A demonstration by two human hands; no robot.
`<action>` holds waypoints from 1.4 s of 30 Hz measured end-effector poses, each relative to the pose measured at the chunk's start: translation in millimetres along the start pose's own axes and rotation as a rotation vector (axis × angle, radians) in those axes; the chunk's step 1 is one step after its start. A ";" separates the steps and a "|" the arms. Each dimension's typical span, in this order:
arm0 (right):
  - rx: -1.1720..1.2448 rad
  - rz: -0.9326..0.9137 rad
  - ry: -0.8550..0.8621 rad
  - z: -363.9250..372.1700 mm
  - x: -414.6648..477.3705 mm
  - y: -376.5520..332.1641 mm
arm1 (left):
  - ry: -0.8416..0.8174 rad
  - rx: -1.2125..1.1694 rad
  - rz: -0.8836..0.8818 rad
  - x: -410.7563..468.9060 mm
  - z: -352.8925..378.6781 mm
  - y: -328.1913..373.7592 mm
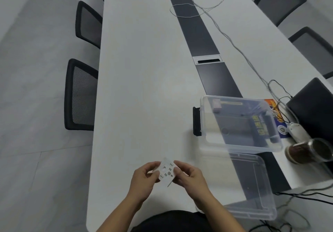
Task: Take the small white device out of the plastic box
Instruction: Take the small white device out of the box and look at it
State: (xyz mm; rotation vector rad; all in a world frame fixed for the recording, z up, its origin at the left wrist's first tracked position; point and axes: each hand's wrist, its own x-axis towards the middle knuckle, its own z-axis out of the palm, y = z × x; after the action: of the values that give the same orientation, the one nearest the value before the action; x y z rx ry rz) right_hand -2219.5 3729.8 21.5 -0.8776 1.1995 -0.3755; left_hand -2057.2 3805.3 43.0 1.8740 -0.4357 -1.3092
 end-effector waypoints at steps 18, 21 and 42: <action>-0.150 -0.086 0.168 -4.4 3.1 -4.1 | 0.011 0.075 0.116 -8.0 12.1 11.1; -0.172 -0.095 0.102 -1.3 3.3 -9.0 | 0.056 0.200 0.191 -2.4 5.6 4.9; -0.488 0.084 -0.077 28.8 23.7 29.4 | -0.018 -0.196 -0.245 28.8 -26.4 -57.9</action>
State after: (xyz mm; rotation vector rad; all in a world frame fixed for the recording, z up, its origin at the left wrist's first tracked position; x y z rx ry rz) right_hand -2190.2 3743.4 -13.3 -1.2423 1.2730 0.0264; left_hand -2030.6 3833.3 -15.2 1.7915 -0.0827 -1.4734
